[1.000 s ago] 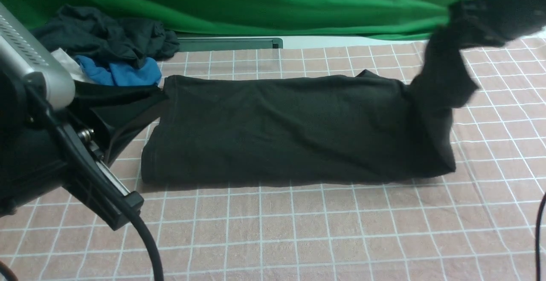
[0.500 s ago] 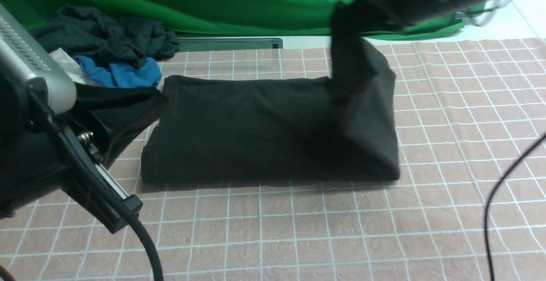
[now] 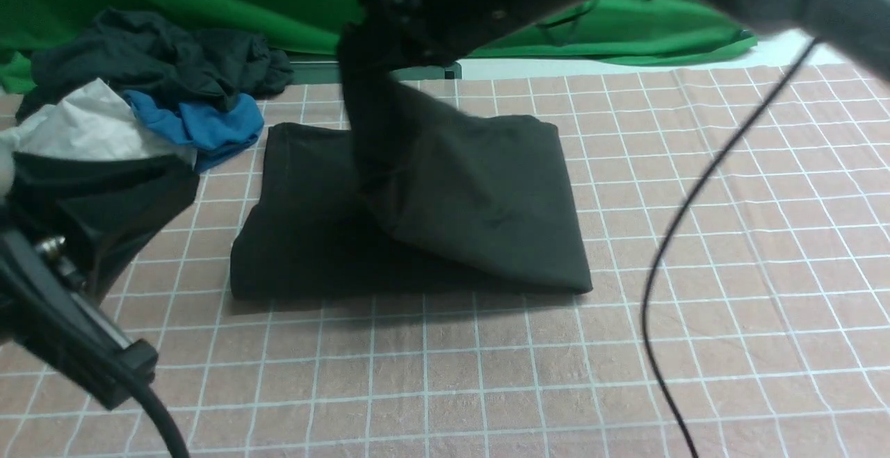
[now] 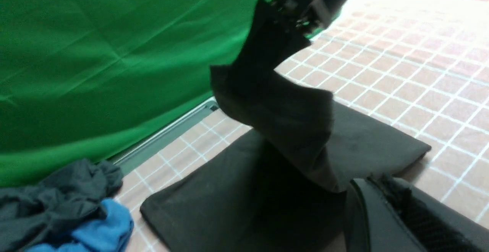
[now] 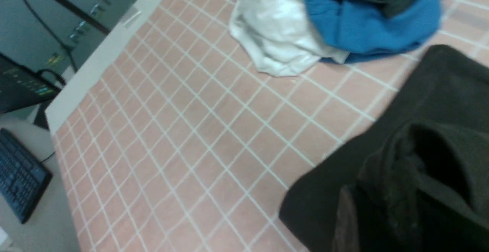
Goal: Fold a long-sleeved shirt over a pink coffee tablecloth.
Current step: 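Fold the right end of the dark garment over onto its left end with the right gripper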
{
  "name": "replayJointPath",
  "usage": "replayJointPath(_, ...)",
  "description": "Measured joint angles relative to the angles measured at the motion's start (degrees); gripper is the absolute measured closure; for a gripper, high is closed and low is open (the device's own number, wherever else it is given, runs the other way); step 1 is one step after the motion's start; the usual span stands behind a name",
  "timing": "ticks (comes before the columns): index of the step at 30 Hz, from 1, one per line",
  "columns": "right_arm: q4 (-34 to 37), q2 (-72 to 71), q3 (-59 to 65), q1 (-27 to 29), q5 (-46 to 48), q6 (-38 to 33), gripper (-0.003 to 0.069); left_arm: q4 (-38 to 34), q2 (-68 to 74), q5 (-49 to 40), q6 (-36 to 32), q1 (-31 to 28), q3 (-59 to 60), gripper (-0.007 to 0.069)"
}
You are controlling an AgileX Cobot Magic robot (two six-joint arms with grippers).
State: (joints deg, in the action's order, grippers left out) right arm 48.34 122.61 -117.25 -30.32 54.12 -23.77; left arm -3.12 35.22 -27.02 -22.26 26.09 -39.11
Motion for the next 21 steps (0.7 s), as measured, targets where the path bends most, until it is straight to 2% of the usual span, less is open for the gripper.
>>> replayJointPath(9,0.20,9.05,-8.13,-2.74,-0.34,2.33,0.0565,2.70,-0.12,-2.62,1.77,0.00,0.00,0.0607)
replayJointPath(21,3.51,13.36,-8.56,-3.29,-5.46,2.38,0.0565,3.12,-0.12,-2.62,1.82,0.00,0.00,0.0607)
